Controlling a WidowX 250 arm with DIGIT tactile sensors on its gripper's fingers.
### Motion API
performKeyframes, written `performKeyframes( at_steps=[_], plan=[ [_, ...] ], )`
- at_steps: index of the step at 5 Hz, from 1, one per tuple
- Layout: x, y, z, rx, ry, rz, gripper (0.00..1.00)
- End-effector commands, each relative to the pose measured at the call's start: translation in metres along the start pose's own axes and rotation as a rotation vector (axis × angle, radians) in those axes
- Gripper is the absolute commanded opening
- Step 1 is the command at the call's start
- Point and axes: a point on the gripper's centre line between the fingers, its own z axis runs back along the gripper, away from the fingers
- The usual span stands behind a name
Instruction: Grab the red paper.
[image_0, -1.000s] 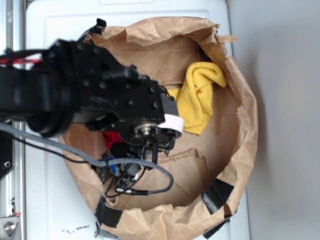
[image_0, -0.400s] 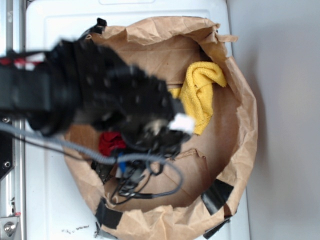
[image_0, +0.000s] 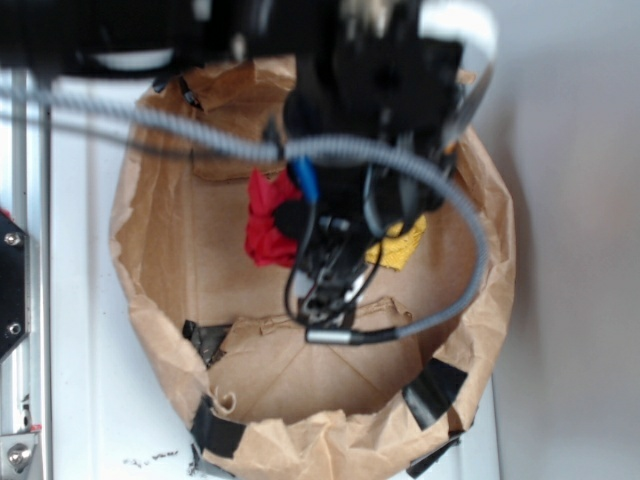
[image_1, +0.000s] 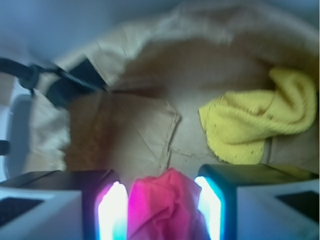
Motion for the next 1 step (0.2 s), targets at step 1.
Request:
performKeyframes(
  at_steps=[1],
  plan=[
    [-0.0068, -0.0149, 0.0444, 0.165, -0.051, -0.092, 0.0]
  ],
)
